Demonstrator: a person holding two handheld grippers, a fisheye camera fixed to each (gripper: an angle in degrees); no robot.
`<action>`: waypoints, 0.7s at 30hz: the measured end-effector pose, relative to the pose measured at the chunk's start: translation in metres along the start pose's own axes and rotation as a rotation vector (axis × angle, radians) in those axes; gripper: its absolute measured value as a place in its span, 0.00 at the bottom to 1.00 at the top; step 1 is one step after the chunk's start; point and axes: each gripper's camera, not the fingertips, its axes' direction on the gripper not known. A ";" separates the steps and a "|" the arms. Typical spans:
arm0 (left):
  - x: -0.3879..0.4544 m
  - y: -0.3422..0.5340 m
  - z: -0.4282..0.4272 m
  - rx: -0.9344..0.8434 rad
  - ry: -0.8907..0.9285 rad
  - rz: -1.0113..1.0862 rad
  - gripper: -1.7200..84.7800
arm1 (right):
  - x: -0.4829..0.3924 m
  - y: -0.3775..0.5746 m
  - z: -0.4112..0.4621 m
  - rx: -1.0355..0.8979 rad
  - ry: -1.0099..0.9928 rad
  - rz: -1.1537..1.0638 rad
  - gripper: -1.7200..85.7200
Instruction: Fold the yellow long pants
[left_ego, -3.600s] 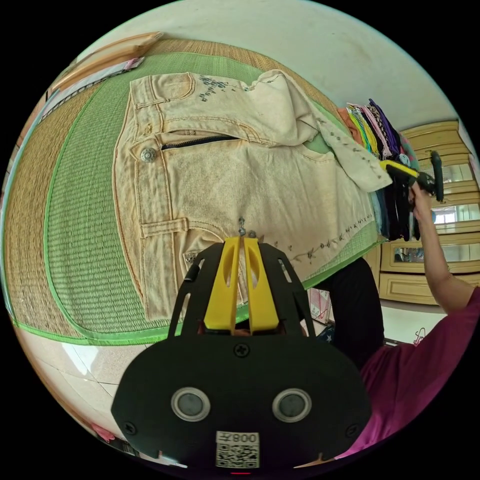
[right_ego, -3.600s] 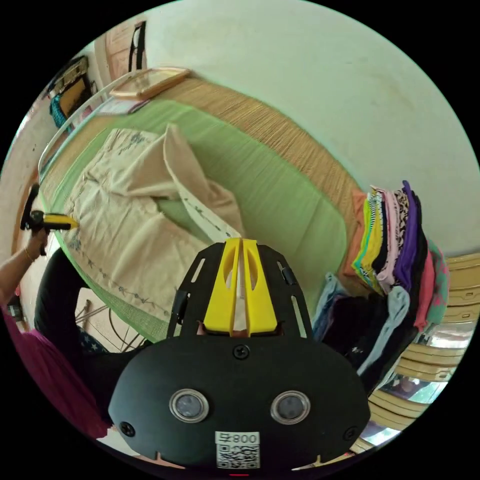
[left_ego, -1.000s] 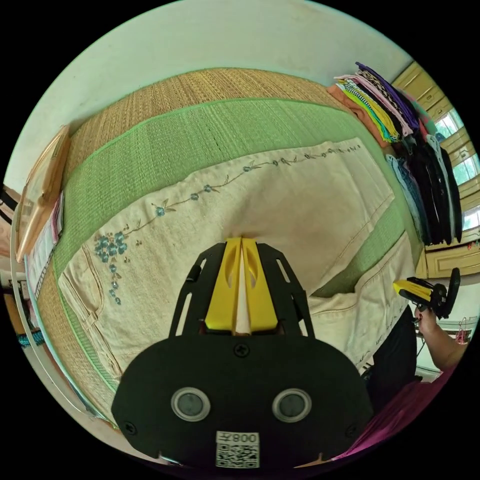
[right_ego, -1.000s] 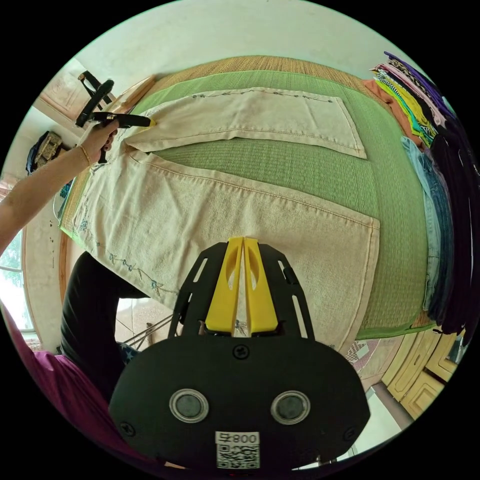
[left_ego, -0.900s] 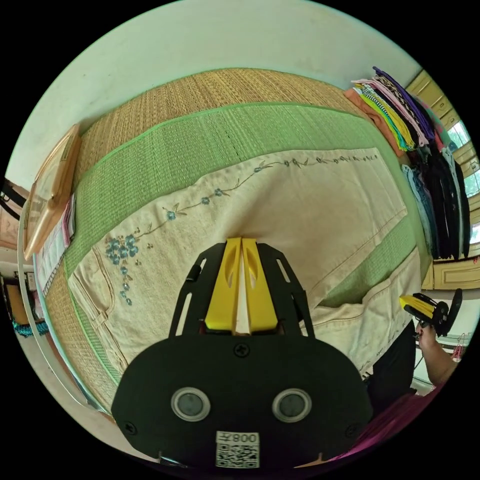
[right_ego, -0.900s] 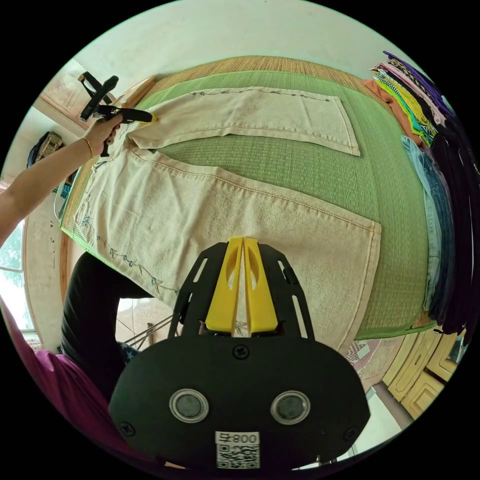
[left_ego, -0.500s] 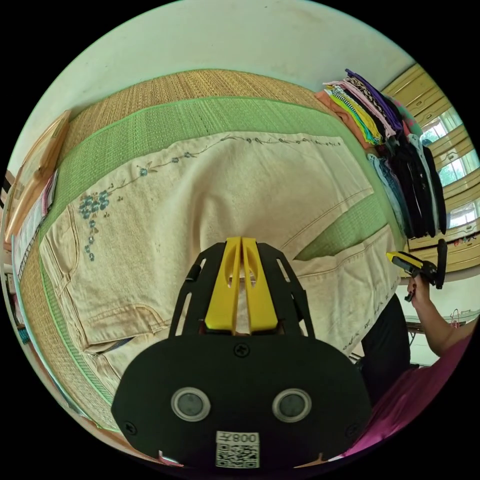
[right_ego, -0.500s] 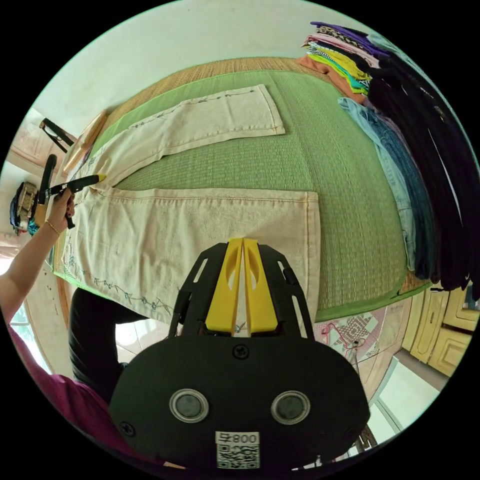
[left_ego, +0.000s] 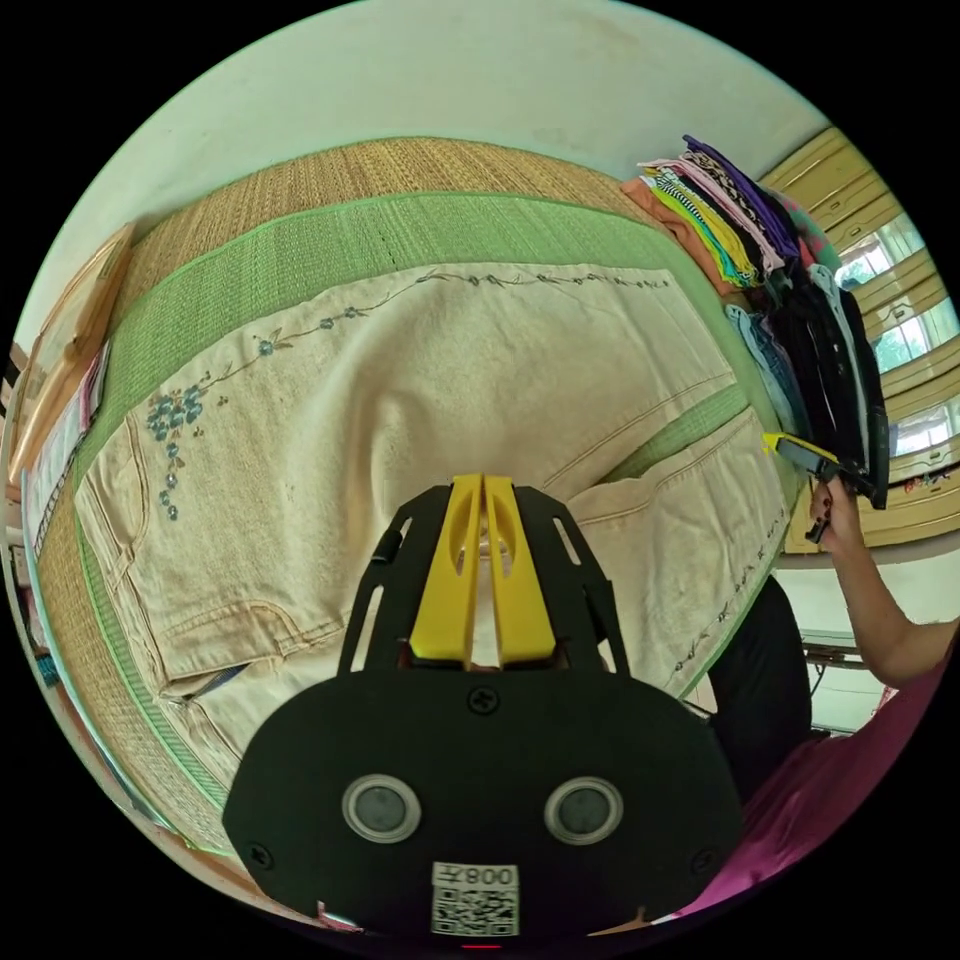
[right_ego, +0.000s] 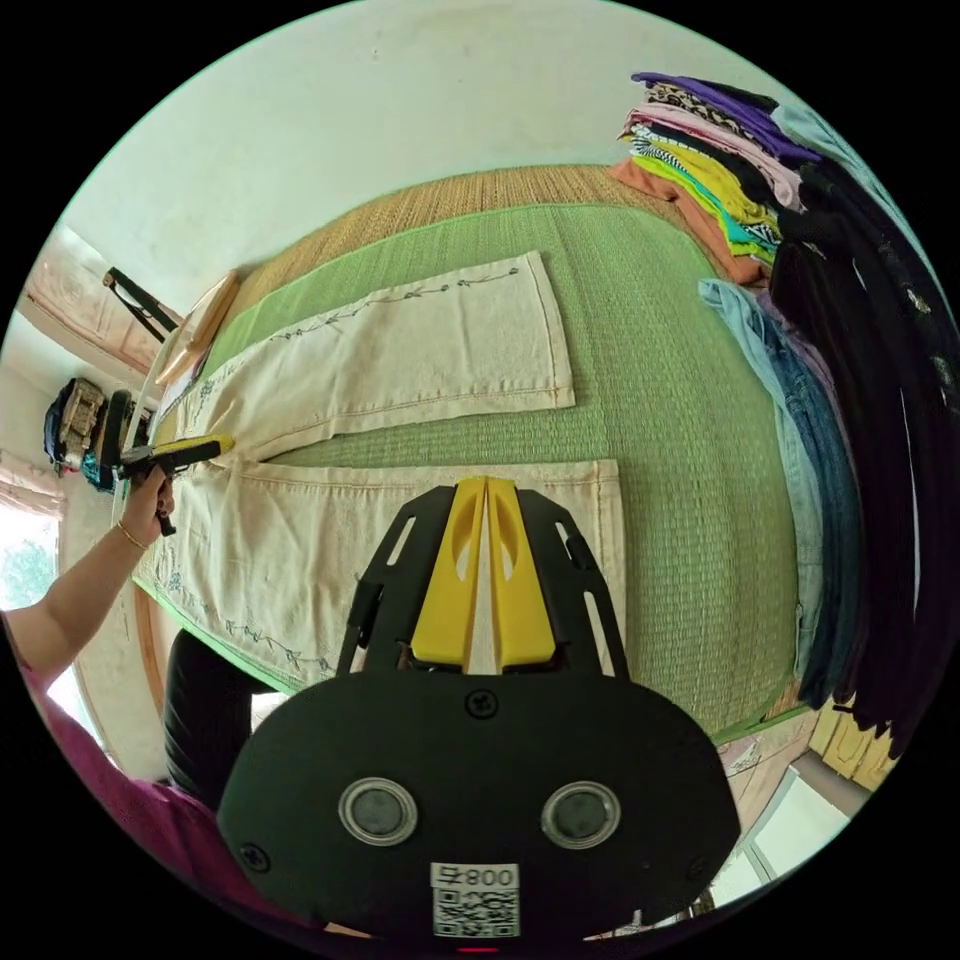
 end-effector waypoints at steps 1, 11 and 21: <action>-0.001 0.000 0.002 -0.015 -0.007 0.000 0.02 | 0.000 -0.011 0.000 0.019 0.000 -0.001 0.02; -0.013 0.041 -0.023 0.023 0.017 0.005 0.02 | 0.003 -0.100 0.038 -0.078 0.197 -0.030 0.02; -0.046 0.086 -0.075 0.103 0.128 -0.030 0.02 | 0.023 -0.125 0.025 -0.092 0.311 -0.031 0.02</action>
